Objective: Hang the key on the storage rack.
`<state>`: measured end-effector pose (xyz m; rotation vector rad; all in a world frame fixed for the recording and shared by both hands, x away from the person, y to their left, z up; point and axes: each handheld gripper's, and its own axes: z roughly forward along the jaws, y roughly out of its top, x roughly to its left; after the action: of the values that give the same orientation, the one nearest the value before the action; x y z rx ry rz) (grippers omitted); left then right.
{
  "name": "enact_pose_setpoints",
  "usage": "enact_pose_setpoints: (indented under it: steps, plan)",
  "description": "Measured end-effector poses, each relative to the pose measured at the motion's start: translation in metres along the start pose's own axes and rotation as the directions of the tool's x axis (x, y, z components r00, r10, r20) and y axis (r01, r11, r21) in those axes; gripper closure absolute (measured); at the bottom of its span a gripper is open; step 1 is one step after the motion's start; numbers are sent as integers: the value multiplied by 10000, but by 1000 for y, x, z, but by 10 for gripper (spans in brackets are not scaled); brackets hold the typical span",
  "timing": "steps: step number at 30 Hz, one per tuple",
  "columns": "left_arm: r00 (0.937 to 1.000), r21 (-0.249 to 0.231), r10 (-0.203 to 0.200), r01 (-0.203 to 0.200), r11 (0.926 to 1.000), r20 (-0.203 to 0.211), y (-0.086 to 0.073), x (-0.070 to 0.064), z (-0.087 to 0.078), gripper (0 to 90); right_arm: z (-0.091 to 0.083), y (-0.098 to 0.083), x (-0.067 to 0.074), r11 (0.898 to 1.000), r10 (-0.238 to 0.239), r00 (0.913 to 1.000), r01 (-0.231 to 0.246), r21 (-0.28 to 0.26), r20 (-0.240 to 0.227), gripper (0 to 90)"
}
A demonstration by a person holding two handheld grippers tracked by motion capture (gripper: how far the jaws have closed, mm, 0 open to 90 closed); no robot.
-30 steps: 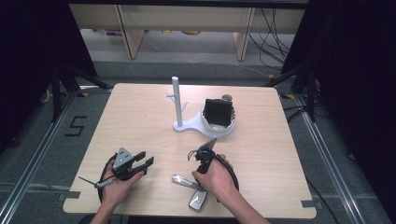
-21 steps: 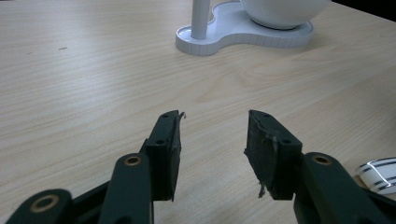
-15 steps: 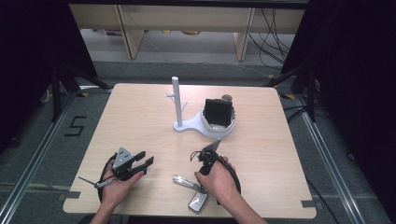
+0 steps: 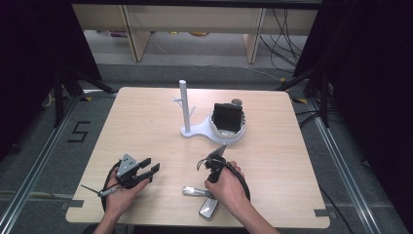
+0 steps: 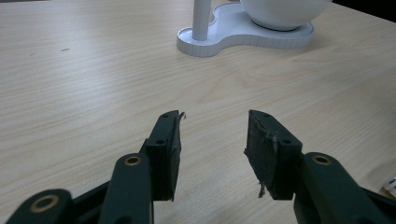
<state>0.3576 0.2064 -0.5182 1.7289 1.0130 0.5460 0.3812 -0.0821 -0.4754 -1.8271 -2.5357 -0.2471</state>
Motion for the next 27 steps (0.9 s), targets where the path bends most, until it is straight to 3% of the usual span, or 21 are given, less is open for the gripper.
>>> enact_pose_setpoints:
  steps: [1,4,5,6,7,8,9,10,13,14,15,17,20,21,23,25,26,27]
  plan:
    - [10000,-1,-5,5,10000,2,0,0,0,543,0,1,-2,9999,-75,9998,77,-126,162,694]
    - [10000,27,-42,42,10000,8,-1,1,0,543,2,5,-11,9942,-517,9984,493,-958,-230,691]
    - [10000,16,16,-16,10000,5,0,1,0,543,2,5,-11,9942,-517,9984,493,-958,-230,691]
    - [9998,-31,200,-200,9998,3,0,2,0,543,4,6,-15,9882,-965,9951,933,-1218,-202,681]
    - [9997,-49,231,-231,9997,9,0,2,0,543,4,5,-16,9906,-683,9964,617,-1218,-508,650]
    - [9997,-59,226,-226,9997,0,0,2,0,543,5,6,-21,9843,-1157,9910,1052,-1420,-677,627]
    - [9998,-65,217,-217,9997,-11,0,3,0,543,2,4,-19,9899,-738,9958,666,-1255,-542,611]
    - [9997,-64,248,-248,9997,-12,0,3,0,543,1,4,-22,9882,-933,9951,883,-1251,-343,611]
    - [9997,-60,244,-244,9997,-10,0,3,0,543,-2,2,-24,9883,-980,9943,922,-1216,-425,611]
    - [9999,-61,147,-148,9999,-33,0,2,0,543,-1,2,-25,9893,-881,9933,786,-1232,-742,615]
    - [10000,-36,-57,57,10000,-27,0,1,-1,543,-2,1,-24,9887,-930,9944,862,-1226,-507,628]
    - [10000,-52,-47,47,10000,-34,0,1,-1,543,1,0,-25,9882,-884,9952,823,-1291,-417,634]
    - [9999,1,-117,117,9999,-44,-1,1,-1,543,3,0,-27,9914,-710,9958,641,-1141,-577,632]
    - [9999,-19,-102,102,9999,-37,-1,1,-1,543,1,-1,-25,9934,-419,9978,362,-1089,-508,638]
    - [10000,-49,-39,39,10000,-29,0,2,-1,543,-2,0,-27,9909,-557,9963,470,-1258,-661,633]
    - [10000,-33,-15,15,10000,-23,-1,2,-1,543,-7,-1,-28,9913,-466,9977,400,-1250,-500,630]
    - [10000,8,-86,86,10000,-37,-1,2,-2,543,-9,-1,-26,9941,22,9973,-101,-1077,-732,630]
    - [10000,-3,-77,77,10000,-32,-1,2,-2,543,-15,-2,-20,9913,1266,9874,-1293,-228,-951,632]
